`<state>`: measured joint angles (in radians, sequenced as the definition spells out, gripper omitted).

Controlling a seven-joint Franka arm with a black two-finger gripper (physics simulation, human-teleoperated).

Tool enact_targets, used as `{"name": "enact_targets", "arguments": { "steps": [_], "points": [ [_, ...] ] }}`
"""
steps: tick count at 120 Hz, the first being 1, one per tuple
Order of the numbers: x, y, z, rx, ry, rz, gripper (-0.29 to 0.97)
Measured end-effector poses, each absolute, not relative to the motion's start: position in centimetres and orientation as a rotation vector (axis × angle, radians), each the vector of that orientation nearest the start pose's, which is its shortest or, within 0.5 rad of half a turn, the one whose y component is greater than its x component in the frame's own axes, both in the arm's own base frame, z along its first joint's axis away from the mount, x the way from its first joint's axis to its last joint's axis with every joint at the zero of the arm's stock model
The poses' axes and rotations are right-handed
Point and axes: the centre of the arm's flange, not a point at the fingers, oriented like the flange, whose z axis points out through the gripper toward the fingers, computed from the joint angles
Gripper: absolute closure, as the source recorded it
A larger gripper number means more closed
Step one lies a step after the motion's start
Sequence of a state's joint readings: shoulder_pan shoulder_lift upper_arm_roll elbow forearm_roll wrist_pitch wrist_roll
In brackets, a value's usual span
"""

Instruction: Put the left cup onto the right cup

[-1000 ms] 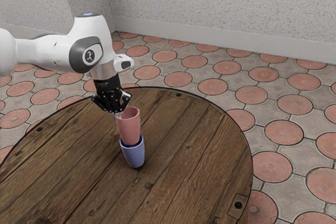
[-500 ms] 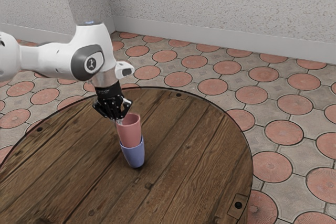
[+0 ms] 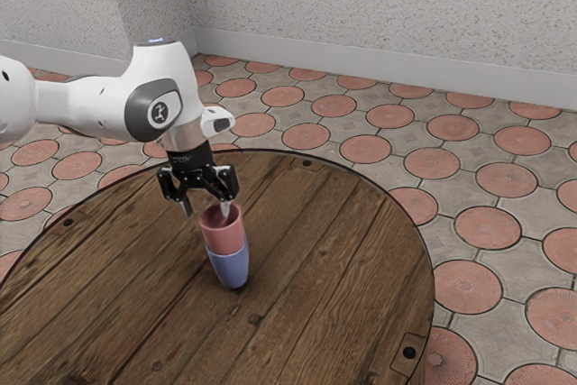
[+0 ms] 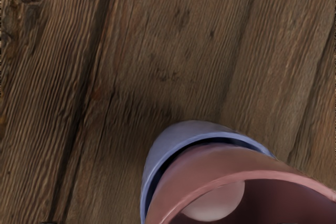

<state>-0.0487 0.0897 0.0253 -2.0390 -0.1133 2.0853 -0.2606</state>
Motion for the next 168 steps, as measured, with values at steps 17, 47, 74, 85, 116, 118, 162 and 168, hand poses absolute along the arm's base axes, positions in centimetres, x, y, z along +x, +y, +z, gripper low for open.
{"name": "enact_targets", "arguments": {
  "steps": [17, 47, 74, 85, 116, 118, 162, 168],
  "points": [
    [56.2, -2.0, 40.4, -3.196, -0.466, 0.076, 0.06],
    [56.0, -3.0, 43.1, -3.201, -0.411, 0.021, 0.02],
    [55.6, -4.0, 46.1, -3.215, -0.312, -0.006, 0.01],
    [55.5, -4.3, 47.3, -3.22, -0.266, -0.012, 0.0],
    [56.6, -5.2, 50.3, -3.208, -0.064, -0.054, 0.0],
    [56.7, -5.2, 50.7, -3.198, -0.044, -0.063, 0.0],
    [58.3, -0.5, 56.1, -3.056, 0.142, -0.095, 0.0],
    [58.3, 0.4, 56.6, -3.046, 0.147, -0.091, 0.0]
  ]
}}
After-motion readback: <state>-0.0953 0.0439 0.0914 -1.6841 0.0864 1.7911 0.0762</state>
